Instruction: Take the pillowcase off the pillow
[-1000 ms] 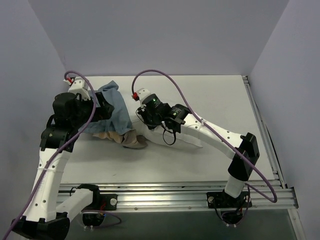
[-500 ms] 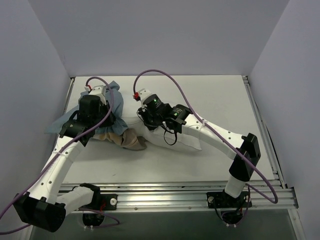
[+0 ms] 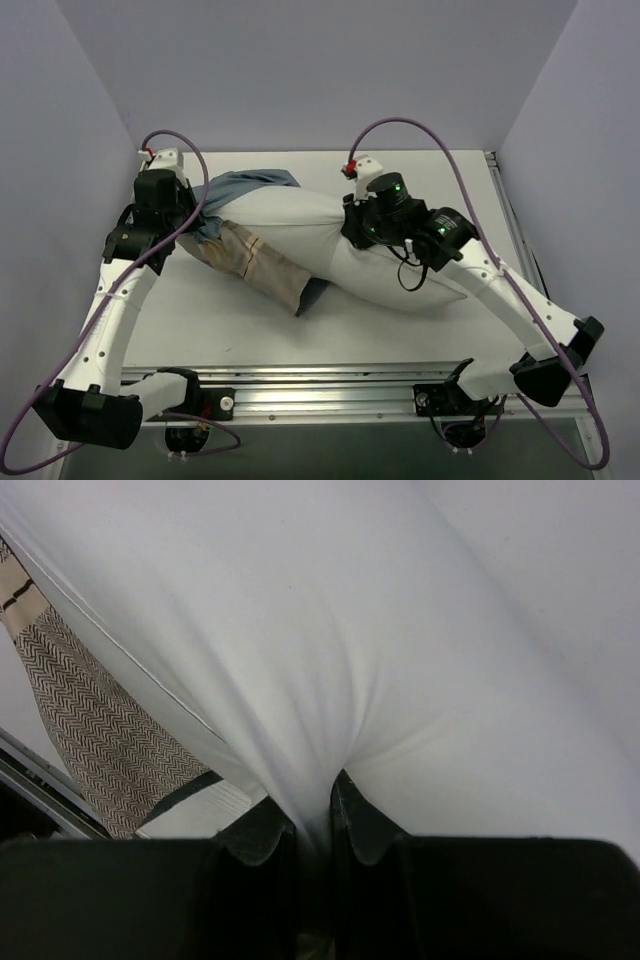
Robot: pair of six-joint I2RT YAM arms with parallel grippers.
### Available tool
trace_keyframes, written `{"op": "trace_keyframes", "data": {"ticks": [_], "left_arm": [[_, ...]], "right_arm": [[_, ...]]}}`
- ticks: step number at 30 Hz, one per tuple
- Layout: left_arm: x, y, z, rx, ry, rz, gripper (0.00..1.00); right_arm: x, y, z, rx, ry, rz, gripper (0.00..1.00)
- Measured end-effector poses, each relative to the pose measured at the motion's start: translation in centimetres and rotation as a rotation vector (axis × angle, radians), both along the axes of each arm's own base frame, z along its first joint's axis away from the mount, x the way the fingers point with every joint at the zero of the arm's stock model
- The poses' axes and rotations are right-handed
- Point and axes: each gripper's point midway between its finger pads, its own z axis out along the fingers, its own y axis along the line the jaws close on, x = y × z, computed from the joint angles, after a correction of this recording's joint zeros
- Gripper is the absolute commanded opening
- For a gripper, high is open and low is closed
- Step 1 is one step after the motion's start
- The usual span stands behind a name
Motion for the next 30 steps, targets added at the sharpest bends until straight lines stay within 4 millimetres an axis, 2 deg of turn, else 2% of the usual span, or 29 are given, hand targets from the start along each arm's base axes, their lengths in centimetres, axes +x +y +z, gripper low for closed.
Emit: {"op": "trace_keyframes", "data": {"ticks": [6,16,22,26,28,30], "left_arm": [[1.0,2.0,0.0,0.047,0.009,0.053,0.02],[3.5,7.2,-3.9,0.156,0.113,0.243,0.02],[6.0,7.9,-5.0,0.168,0.144,0.268,0.02],[8.4,7.5,-4.1,0.155,0.130,0.257,0.02],[10.1,7.1,-2.4,0.136,0.096,0.243,0.02],[11.8,6.6,0.1,0.112,0.043,0.227,0.02]], "right_arm": [[-2.5,-3.5,4.1,0.055,-0.035,-0.004,0.00],[-5.7,-8.7,7.8,0.049,-0.084,-0.063,0.00],[-6.3,-10.2,11.5,0.077,-0.167,-0.095,0.00],[-5.4,-10.6,13.9,0.078,-0.223,-0.122,0.00],[-4.5,-10.7,14.8,0.072,-0.247,-0.144,0.00],[-3.4,-10.7,15.5,0.052,-0.271,-0.171,0.00]]}}
